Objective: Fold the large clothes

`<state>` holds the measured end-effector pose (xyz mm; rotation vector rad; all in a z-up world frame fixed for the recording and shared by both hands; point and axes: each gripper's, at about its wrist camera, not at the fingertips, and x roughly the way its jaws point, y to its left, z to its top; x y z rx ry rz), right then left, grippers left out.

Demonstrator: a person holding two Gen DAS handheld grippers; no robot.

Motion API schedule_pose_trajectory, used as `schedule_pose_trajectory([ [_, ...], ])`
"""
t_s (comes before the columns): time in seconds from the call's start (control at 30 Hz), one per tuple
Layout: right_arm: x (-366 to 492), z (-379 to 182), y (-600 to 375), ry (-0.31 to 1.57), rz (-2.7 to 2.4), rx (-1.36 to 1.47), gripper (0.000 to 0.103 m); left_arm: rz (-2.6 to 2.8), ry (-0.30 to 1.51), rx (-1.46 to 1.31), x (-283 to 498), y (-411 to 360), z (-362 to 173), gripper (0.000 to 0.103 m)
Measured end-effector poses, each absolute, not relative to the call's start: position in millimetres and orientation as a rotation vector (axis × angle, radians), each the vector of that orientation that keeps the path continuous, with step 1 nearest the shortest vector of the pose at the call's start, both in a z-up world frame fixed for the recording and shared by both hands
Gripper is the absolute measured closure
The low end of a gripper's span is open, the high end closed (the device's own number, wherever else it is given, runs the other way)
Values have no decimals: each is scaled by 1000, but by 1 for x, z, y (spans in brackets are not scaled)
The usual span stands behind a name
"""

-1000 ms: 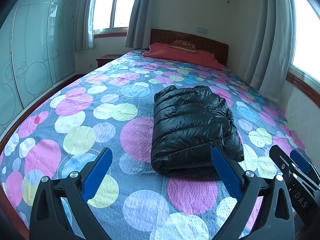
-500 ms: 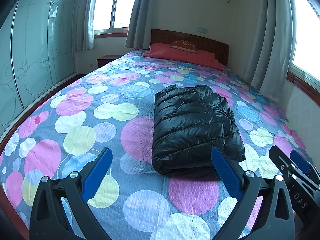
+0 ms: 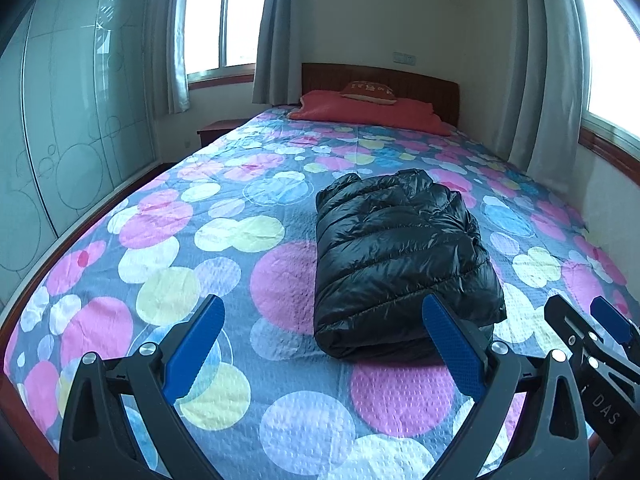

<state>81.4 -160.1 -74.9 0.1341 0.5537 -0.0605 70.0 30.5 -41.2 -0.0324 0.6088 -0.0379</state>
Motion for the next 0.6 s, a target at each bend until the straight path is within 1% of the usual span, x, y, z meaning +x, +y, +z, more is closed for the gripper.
schedule_pose_trajectory([
  [0.23,88,-83,-165,572,-62,139,19,-28,631,-89,79,35,-51,4],
  [0.3,91,-88,-166,581,-63,140,19,-34,666,-90,87,35,-57,4],
  [0.53,104,-100,-188,611,-96,157,19,57,694,-81,109,49,-75,4],
  [0.57,107,-102,-195,616,-109,166,16,51,718,-90,117,55,-80,4],
  [0.6,110,-105,-207,624,-131,180,12,48,737,-93,123,60,-84,4],
])
